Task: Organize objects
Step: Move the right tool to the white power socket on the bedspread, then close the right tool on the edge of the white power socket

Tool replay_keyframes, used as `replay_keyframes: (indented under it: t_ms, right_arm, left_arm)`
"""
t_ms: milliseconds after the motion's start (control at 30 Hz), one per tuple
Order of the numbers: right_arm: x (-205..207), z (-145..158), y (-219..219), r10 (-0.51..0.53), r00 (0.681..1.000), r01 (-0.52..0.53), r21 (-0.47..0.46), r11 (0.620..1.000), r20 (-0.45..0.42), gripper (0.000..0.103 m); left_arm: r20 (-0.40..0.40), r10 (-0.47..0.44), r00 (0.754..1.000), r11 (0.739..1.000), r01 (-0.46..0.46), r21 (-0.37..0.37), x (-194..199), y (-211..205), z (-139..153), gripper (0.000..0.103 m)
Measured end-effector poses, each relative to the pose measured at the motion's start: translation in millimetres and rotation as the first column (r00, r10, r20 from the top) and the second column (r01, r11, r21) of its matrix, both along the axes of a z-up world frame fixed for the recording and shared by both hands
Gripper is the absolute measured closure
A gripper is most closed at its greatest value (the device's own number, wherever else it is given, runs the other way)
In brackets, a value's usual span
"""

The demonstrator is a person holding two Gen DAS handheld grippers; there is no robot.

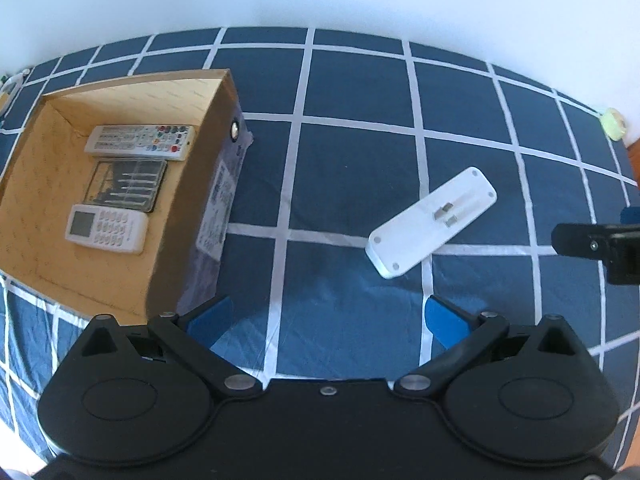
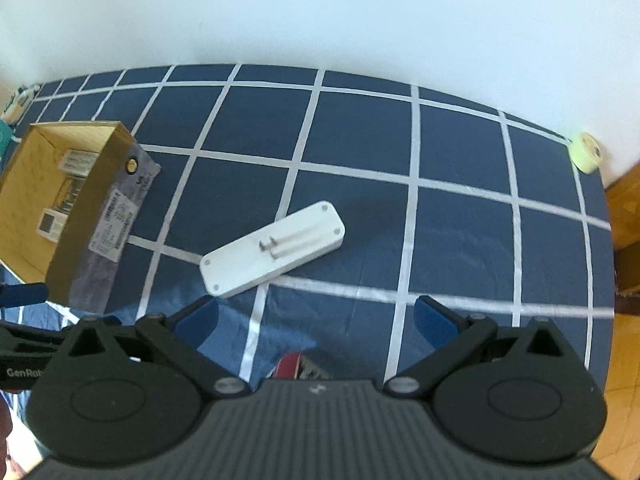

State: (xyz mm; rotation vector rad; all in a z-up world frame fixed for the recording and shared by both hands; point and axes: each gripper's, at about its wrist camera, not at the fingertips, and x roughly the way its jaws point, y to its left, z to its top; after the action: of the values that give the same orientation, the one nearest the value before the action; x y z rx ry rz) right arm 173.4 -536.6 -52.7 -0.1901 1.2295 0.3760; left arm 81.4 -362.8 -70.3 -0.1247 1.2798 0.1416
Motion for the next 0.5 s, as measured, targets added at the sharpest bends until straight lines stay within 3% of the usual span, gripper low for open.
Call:
replay_keyframes:
  t_ms: [500]
  right_arm:
    - [90.8,-86.4,32.0,0.139,0.981,-0.147,-0.051,0.988,-0.133,0.000]
  left_arm:
    - [-0.096,0.011,0.995,1.000,-0.011,0.002,61.2,-10.8,-61.4,0.000]
